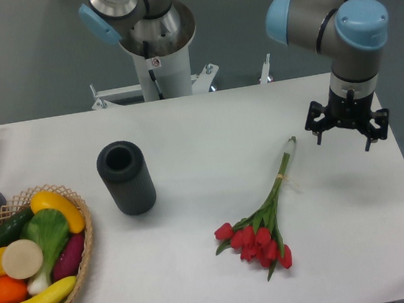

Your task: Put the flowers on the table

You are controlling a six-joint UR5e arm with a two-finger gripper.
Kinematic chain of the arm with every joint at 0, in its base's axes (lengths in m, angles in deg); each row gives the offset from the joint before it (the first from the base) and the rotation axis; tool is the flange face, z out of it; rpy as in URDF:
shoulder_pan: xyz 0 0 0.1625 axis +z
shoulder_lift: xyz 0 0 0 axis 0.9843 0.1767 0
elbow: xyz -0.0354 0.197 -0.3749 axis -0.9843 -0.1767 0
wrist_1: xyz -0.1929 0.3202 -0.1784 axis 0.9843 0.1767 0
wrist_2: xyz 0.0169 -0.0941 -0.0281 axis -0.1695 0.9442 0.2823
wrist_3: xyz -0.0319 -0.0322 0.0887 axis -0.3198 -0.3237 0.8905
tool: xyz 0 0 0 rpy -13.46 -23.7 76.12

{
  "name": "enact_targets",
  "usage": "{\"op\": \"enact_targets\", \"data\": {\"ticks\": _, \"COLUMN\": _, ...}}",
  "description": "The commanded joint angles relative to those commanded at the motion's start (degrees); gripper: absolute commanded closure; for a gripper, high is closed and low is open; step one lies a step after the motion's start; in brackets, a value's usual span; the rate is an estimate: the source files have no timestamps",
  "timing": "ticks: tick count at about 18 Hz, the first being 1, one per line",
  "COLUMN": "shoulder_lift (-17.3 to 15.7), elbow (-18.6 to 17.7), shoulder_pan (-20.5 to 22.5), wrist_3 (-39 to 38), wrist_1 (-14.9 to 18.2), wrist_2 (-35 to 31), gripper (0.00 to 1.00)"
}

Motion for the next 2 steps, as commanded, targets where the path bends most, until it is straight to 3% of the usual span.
{"op": "enact_targets", "data": {"ticks": 2, "shoulder_lift": 0.0, "elbow": -0.09, "shoulder_pan": -0.18, "wrist_3": -0.35, "wrist_1": 0.0, "wrist_2": 0.0, "gripper": 0.0}}
